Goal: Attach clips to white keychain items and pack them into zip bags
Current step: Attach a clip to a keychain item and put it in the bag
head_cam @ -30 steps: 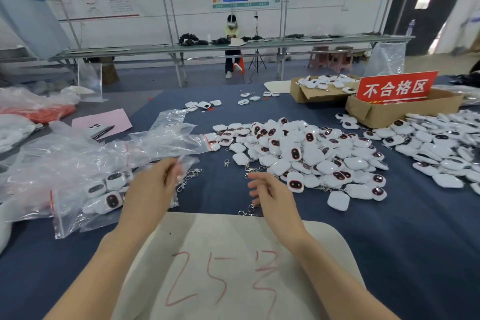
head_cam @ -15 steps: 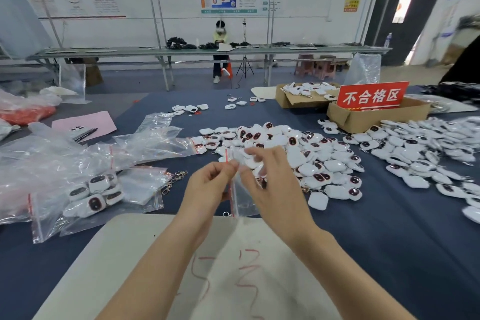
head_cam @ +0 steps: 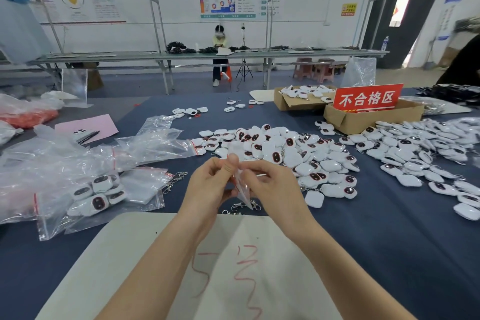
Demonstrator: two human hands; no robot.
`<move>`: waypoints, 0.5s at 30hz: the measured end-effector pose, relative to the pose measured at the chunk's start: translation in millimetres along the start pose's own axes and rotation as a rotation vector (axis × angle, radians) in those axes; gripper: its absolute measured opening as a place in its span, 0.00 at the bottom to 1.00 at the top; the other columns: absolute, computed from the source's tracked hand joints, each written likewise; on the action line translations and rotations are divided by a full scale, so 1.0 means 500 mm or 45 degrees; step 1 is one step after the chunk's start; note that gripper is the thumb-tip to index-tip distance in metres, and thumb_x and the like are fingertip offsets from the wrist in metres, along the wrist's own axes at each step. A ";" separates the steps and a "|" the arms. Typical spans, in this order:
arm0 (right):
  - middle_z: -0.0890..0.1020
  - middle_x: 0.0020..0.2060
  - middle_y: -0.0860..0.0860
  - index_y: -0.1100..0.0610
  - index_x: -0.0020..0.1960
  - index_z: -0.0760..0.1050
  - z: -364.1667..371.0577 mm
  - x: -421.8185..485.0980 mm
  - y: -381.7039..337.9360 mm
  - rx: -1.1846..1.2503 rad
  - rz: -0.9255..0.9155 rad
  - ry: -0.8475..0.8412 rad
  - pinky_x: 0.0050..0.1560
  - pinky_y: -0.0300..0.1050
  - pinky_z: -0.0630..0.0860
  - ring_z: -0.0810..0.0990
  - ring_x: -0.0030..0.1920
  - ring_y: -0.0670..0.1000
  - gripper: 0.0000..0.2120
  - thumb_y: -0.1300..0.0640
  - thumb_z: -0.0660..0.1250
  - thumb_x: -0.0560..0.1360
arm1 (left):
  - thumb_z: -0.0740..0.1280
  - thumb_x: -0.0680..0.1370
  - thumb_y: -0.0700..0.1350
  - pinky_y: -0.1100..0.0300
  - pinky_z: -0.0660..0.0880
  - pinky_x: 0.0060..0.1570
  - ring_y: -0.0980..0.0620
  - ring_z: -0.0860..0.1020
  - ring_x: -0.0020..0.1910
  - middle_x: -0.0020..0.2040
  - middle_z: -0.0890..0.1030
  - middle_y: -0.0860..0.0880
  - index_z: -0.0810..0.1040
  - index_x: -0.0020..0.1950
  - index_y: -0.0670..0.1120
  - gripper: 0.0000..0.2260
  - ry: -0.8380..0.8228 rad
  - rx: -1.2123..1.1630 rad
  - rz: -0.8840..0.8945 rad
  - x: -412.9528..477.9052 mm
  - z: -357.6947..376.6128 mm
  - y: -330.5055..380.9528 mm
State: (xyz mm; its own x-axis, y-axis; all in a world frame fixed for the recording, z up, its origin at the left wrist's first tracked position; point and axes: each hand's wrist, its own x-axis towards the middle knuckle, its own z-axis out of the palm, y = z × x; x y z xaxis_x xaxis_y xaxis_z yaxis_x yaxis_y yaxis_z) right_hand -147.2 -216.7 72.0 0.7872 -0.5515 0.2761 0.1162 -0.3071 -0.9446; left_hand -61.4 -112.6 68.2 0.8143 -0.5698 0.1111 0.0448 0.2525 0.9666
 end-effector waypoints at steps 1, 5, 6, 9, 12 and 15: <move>0.87 0.42 0.44 0.49 0.50 0.84 -0.005 0.003 0.001 -0.023 0.020 0.050 0.50 0.51 0.83 0.86 0.43 0.47 0.09 0.59 0.67 0.77 | 0.73 0.71 0.59 0.63 0.77 0.33 0.54 0.81 0.33 0.36 0.83 0.50 0.75 0.42 0.43 0.20 0.057 0.114 0.068 0.000 0.000 -0.001; 0.83 0.38 0.40 0.45 0.48 0.82 -0.026 0.003 -0.004 -0.083 -0.003 0.287 0.47 0.48 0.83 0.83 0.39 0.43 0.07 0.55 0.67 0.76 | 0.70 0.80 0.50 0.55 0.74 0.37 0.52 0.77 0.36 0.40 0.78 0.55 0.70 0.44 0.51 0.10 0.349 0.868 0.539 -0.004 -0.012 -0.016; 0.83 0.39 0.40 0.44 0.48 0.81 -0.028 0.001 -0.007 -0.129 -0.030 0.333 0.47 0.45 0.82 0.82 0.40 0.41 0.06 0.55 0.67 0.76 | 0.67 0.81 0.48 0.51 0.74 0.37 0.50 0.76 0.37 0.45 0.76 0.55 0.69 0.46 0.52 0.08 0.363 1.053 0.703 -0.008 -0.015 -0.023; 0.81 0.44 0.43 0.46 0.51 0.79 -0.022 -0.014 -0.018 -0.389 -0.164 0.388 0.45 0.34 0.73 0.78 0.43 0.38 0.06 0.56 0.66 0.77 | 0.60 0.77 0.43 0.54 0.73 0.35 0.56 0.73 0.38 0.52 0.74 0.53 0.76 0.55 0.50 0.09 0.250 1.379 0.883 -0.022 -0.010 -0.040; 0.78 0.51 0.44 0.46 0.56 0.78 -0.007 -0.038 -0.028 -0.627 -0.242 0.281 0.50 0.41 0.74 0.77 0.47 0.41 0.07 0.53 0.64 0.80 | 0.63 0.78 0.37 0.58 0.73 0.36 0.57 0.74 0.40 0.44 0.78 0.58 0.81 0.48 0.54 0.13 0.122 1.264 0.678 -0.023 0.012 -0.049; 0.73 0.58 0.43 0.42 0.65 0.71 0.006 -0.060 -0.022 -1.091 -0.254 0.089 0.53 0.44 0.73 0.77 0.56 0.45 0.13 0.46 0.54 0.84 | 0.62 0.79 0.36 0.64 0.75 0.37 0.52 0.79 0.39 0.38 0.83 0.49 0.83 0.45 0.47 0.12 -0.269 0.451 -0.038 -0.018 0.023 -0.041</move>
State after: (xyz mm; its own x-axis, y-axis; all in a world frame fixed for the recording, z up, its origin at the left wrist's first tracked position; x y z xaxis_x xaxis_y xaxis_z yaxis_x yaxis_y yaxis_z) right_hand -170.6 -194.5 73.5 0.7588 -0.4631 0.4580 -0.2688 -0.8631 -0.4275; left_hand -76.2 -121.8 50.2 0.6772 -0.7302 0.0912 -0.1655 -0.0304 0.9857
